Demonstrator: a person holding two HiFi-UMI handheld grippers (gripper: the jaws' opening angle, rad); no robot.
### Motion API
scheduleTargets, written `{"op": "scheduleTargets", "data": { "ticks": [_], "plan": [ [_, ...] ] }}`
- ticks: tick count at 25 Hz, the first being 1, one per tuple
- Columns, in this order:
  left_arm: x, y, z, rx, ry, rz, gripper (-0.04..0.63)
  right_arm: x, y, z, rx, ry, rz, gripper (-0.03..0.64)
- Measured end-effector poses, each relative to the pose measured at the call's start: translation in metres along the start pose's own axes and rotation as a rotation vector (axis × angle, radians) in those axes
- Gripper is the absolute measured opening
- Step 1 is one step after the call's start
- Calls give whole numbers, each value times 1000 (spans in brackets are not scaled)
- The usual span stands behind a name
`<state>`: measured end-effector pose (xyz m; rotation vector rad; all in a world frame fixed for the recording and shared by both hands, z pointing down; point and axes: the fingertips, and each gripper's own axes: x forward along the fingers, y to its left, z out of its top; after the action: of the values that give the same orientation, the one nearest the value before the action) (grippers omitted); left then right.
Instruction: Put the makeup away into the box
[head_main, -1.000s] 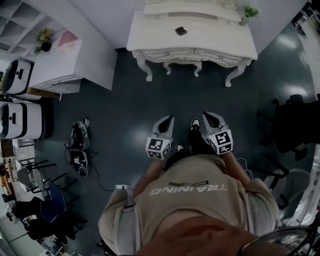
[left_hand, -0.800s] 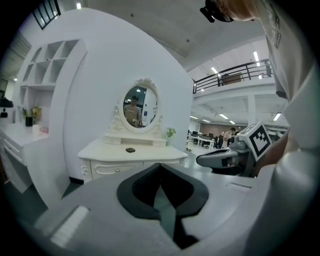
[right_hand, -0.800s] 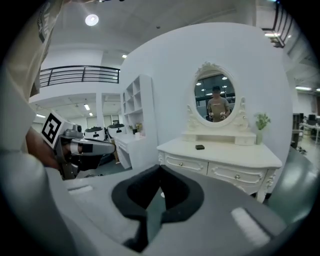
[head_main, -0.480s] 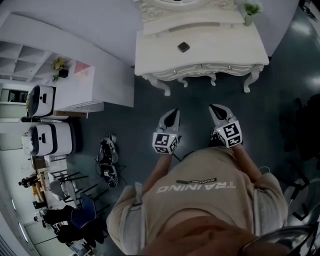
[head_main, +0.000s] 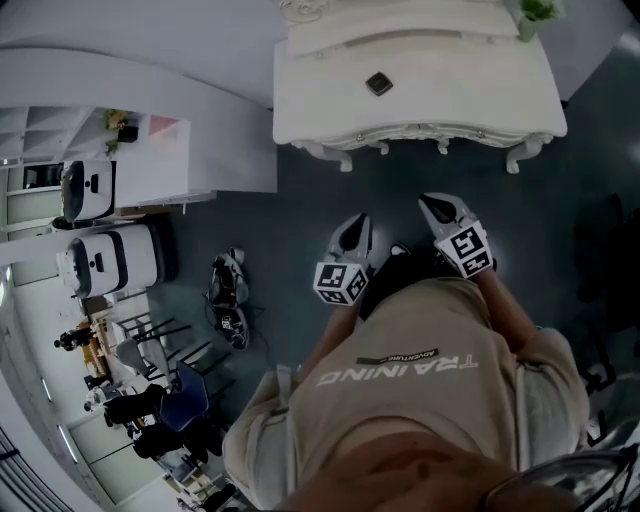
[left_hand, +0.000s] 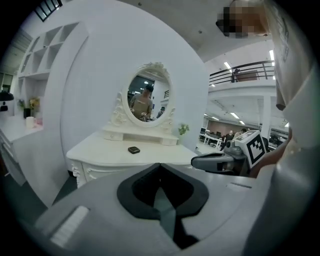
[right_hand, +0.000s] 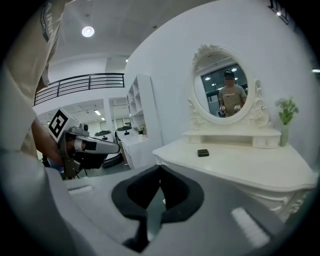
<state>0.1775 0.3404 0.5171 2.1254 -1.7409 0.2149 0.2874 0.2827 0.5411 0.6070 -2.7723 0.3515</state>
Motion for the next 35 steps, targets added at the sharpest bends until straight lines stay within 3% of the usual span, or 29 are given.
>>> {"op": "scheduleTargets", "data": {
  "ticks": [6, 10, 16, 18, 21, 24, 28, 35],
  "plan": [
    [24, 59, -5, -53, 11, 34, 5, 56, -2, 8, -17, 36, 65, 3],
    [56, 100, 22, -56, -31, 9, 6, 90, -13, 37, -47, 40, 23, 3],
    [88, 172, 93, -12, -106, -52, 5, 143, -24, 101, -66, 15, -77, 3],
    [96, 194, 104, 36, -95, -74, 5, 158, -28, 120, -71, 1, -122, 3],
    [117, 217, 109, 166, -58, -114, 6, 180, -35, 131, -47, -27, -152, 3],
    [149, 234, 111, 206, -54, -165, 5, 203, -51, 126, -1, -19, -187, 3],
    [173, 257, 119, 182, -53, -183, 6, 233, -59, 119, 41, 22, -190, 3],
    [200, 294, 87, 126, 27, -145, 6, 288, -82, 127, 4, 64, -104, 3]
  ]
}}
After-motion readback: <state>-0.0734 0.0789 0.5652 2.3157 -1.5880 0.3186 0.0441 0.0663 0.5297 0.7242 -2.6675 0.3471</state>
